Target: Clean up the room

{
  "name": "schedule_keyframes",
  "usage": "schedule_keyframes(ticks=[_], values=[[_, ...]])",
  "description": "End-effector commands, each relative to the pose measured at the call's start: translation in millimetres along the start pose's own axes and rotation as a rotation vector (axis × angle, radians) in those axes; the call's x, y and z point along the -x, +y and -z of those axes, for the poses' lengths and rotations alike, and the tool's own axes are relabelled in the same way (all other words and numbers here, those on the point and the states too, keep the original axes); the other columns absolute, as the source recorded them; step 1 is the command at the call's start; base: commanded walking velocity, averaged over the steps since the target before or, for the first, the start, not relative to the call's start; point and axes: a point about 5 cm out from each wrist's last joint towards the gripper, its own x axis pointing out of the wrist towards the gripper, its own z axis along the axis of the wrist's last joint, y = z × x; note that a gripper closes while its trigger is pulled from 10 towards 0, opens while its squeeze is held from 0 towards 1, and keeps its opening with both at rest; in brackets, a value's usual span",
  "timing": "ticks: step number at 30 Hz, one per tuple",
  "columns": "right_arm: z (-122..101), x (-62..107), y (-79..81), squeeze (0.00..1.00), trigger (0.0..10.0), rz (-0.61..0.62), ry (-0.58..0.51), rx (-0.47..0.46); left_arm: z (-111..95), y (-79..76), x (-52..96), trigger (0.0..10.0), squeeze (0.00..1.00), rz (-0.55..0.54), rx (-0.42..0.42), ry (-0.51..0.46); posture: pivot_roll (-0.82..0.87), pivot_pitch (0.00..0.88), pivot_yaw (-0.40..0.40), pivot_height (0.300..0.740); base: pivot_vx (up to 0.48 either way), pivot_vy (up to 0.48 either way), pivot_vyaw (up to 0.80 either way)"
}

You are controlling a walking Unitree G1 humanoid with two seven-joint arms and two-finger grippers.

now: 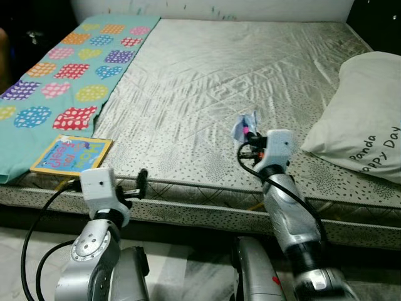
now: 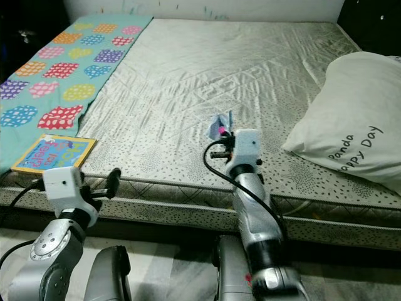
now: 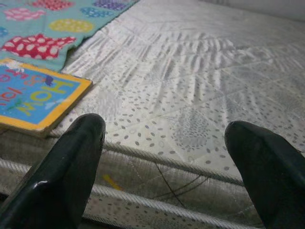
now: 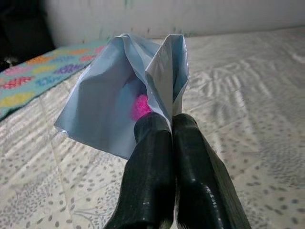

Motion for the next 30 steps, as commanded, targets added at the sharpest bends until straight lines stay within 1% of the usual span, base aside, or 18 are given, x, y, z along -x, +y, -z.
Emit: schedule_keyframes(ticks=[1, 2, 6, 7, 10, 11, 14, 19, 20, 23, 26, 28, 30], values=[[-13, 3.5, 2.6, 0.00, 10.0, -0.026, -0.030, -0.023, -3, 2.5, -2.9, 10.0, 0.00, 0.007, -0.008, -0.023, -0.16, 0.000, 0.027, 0.531, 0.000, 0.000, 0.00], [-13, 3.5, 2.6, 0.00, 10.0, -0.026, -0.030, -0.023, -3, 2.5, -2.9, 10.0, 0.00, 0.007, -0.008, -0.023, -0.16, 0.000, 0.027, 0.531, 0.000, 0.000, 0.00], [-25, 10.1, 5.0, 0.00, 10.0, -0.047, -0.055, -0.064, -2, 1.5, -7.7, 10.0, 0.00, 0.029, -0.010, -0.038, -0.18, 0.000, 0.031, 0.531, 0.000, 0.000, 0.00], [-29, 9.9, 5.4, 0.00, 10.0, -0.049, -0.060, -0.074, -1, -1.2, -9.7, 10.0, 0.00, 0.038, -0.009, -0.040, -0.17, 0.000, 0.041, 0.541, 0.000, 0.000, 0.00], [-31, 8.9, 5.6, 0.00, 10.0, -0.044, -0.061, -0.077, -1, -3.3, -11.0, 10.0, 0.00, 0.052, -0.010, -0.040, -0.18, 0.000, 0.047, 0.550, 0.000, 0.000, 0.00], [-32, 7.6, 5.6, 0.00, 10.0, -0.035, -0.064, -0.079, -1, -6.2, -11.7, 10.0, 0.00, 0.072, -0.014, -0.039, -0.18, 0.000, 0.048, 0.560, 0.000, 0.000, 0.00], [-33, 7.7, 6.0, 0.00, 10.0, -0.028, -0.060, -0.084, 0, -7.2, -12.0, 10.0, 0.00, 0.083, -0.020, -0.041, -0.18, 0.000, 0.048, 0.574, 0.000, 0.000, 0.00], [-33, 7.6, 8.2, 0.00, 10.0, -0.036, -0.039, -0.083, 1, -7.3, -13.3, 10.0, 0.00, 0.081, -0.015, -0.047, -0.16, 0.000, 0.024, 0.603, 0.000, 0.000, 0.00], [-33, 7.6, 8.2, 0.00, 10.0, -0.036, -0.039, -0.083, 1, -7.3, -13.3, 10.0, 0.00, 0.081, -0.015, -0.047, -0.16, 0.000, 0.024, 0.603, 0.000, 0.000, 0.00], [-32, 7.2, 5.4, 0.00, 10.0, -0.037, -0.025, -0.073, 2, -7.4, -12.7, 10.0, 0.00, 0.074, -0.010, -0.047, -0.17, 0.000, 0.023, 0.628, 0.000, 0.000, 0.00], [-32, 7.2, 4.1, 0.00, 10.0, -0.033, -0.022, -0.067, 2, -7.8, -12.8, 10.0, 0.00, 0.075, -0.009, -0.045, -0.17, 0.000, 0.023, 0.638, 0.000, 0.000, 0.00], [-32, 7.5, 3.3, 0.00, 10.0, -0.026, -0.019, -0.065, 3, -8.9, -13.8, 10.0, 0.00, 0.094, -0.013, -0.037, -0.18, 0.000, 0.030, 0.658, 0.000, 0.000, 0.00], [-32, 8.0, 1.6, 0.00, 10.0, -0.020, -0.018, -0.063, 4, -10.1, -14.7, 10.0, 0.00, 0.103, -0.016, -0.034, -0.18, 0.000, 0.030, 0.668, 0.000, 0.000, 0.00]])
